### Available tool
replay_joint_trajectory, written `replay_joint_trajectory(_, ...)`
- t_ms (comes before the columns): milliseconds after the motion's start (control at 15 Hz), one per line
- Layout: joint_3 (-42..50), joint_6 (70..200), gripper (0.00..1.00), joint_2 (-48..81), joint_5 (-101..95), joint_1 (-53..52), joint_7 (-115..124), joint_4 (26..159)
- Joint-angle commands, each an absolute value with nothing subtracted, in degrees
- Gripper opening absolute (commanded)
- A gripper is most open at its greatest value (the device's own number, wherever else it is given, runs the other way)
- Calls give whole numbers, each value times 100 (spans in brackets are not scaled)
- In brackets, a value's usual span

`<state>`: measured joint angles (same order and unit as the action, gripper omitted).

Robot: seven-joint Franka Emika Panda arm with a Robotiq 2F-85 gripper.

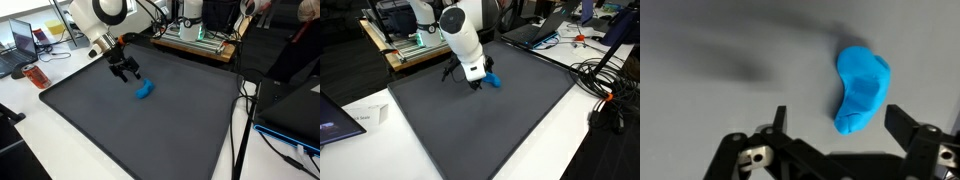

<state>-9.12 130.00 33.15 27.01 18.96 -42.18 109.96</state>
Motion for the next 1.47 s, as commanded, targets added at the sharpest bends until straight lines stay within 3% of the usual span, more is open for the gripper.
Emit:
replay_joint_trajectory(0, -989, 13217, 100, 2886, 3147, 2090, -5067, 11607)
replay_joint_trajectory(733, -884, 14127, 100, 2237, 5174, 2104, -7644, 12775)
replay_joint_trajectory(1400, -429, 14908, 100, 1527, 7132, 1389, -10198, 13810)
